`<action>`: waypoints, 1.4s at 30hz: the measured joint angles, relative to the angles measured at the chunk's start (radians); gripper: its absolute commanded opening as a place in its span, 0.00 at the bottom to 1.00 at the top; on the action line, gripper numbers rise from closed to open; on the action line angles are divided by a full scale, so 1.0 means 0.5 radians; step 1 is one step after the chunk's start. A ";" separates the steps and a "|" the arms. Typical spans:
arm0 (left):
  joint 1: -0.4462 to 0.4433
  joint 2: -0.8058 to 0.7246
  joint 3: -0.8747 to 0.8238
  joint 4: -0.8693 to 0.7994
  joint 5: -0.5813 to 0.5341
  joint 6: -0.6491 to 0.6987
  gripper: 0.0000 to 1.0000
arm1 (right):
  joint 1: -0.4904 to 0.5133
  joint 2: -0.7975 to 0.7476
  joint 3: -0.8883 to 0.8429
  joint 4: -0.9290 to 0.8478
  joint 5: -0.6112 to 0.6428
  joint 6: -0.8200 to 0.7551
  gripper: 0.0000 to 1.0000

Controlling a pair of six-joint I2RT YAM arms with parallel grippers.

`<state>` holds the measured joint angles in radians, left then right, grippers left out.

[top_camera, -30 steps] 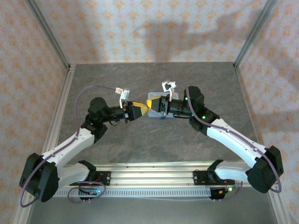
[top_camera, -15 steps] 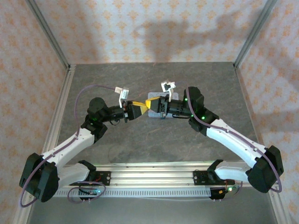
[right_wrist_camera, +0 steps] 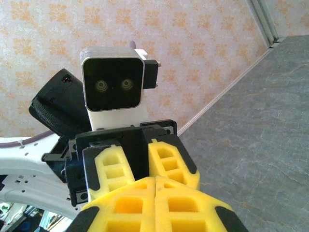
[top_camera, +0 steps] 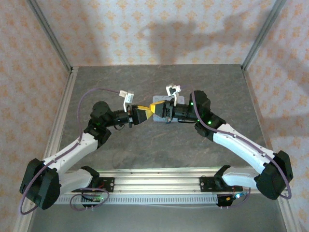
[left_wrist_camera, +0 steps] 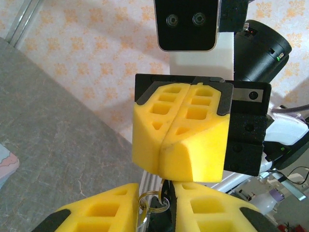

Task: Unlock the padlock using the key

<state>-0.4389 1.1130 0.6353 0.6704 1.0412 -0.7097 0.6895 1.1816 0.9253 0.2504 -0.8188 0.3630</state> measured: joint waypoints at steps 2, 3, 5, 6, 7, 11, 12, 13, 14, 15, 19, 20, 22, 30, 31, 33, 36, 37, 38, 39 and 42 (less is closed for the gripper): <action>0.000 0.000 0.004 -0.001 0.001 0.001 0.08 | 0.000 0.001 -0.002 0.007 0.008 0.000 0.00; -0.002 -0.001 0.007 -0.002 0.002 0.000 0.01 | 0.000 0.001 -0.002 0.009 0.014 -0.001 0.00; -0.008 -0.005 0.010 -0.021 -0.002 0.028 0.00 | 0.000 0.001 -0.002 0.009 0.024 -0.002 0.00; -0.011 -0.014 0.011 -0.040 -0.005 0.050 0.00 | 0.000 0.001 -0.003 0.009 0.027 -0.002 0.00; -0.012 -0.025 0.011 -0.063 -0.011 0.066 0.00 | 0.000 0.001 -0.005 0.008 0.030 -0.002 0.00; -0.014 -0.091 0.011 -0.193 -0.056 0.161 0.00 | 0.014 -0.002 -0.015 0.007 0.054 -0.002 0.00; -0.017 -0.110 0.011 -0.228 -0.068 0.186 0.00 | 0.021 -0.005 -0.016 0.005 0.067 -0.003 0.01; -0.022 -0.132 0.010 -0.266 -0.085 0.216 0.00 | 0.029 -0.011 -0.017 -0.002 0.078 -0.004 0.07; -0.026 -0.148 0.010 -0.291 -0.101 0.231 0.00 | 0.034 -0.017 -0.018 -0.008 0.090 -0.005 0.15; -0.026 -0.166 0.010 -0.311 -0.112 0.253 0.00 | 0.038 -0.026 -0.019 -0.021 0.105 -0.006 0.18; -0.026 -0.237 0.005 -0.393 -0.158 0.341 0.00 | 0.037 -0.070 -0.021 -0.059 0.194 -0.004 0.24; -0.026 -0.250 0.005 -0.418 -0.168 0.363 0.00 | 0.037 -0.080 -0.021 -0.067 0.211 0.001 0.25; -0.026 -0.275 0.004 -0.472 -0.185 0.411 0.00 | 0.037 -0.097 -0.021 -0.085 0.240 0.011 0.32; -0.026 -0.397 0.002 -0.823 -0.337 0.658 0.00 | 0.037 -0.195 0.039 -0.509 0.697 0.109 0.51; -0.026 -0.425 -0.001 -0.887 -0.374 0.703 0.00 | 0.037 -0.220 0.042 -0.596 0.803 0.144 0.51; -0.026 -0.484 -0.018 -0.992 -0.447 0.784 0.00 | 0.037 -0.249 0.043 -0.739 0.967 0.190 0.53; -0.026 -0.575 -0.085 -1.112 -0.583 0.873 0.00 | 0.042 -0.219 0.036 -0.938 1.189 0.278 0.57; -0.026 -0.594 -0.116 -1.137 -0.622 0.896 0.00 | 0.054 -0.186 0.021 -0.982 1.266 0.313 0.59; -0.026 -0.605 -0.145 -1.154 -0.653 0.904 0.00 | 0.069 -0.146 -0.001 -1.011 1.334 0.341 0.59; -0.026 -0.612 -0.178 -1.174 -0.688 0.916 0.00 | 0.095 -0.098 -0.029 -1.035 1.403 0.369 0.60; -0.026 -0.611 -0.278 -1.215 -0.759 0.931 0.00 | 0.189 0.130 -0.101 -1.083 1.582 0.426 0.61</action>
<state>-0.4519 0.8074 0.4961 0.0628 0.6617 -0.2443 0.7841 1.2465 0.8745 -0.2913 -0.0277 0.5758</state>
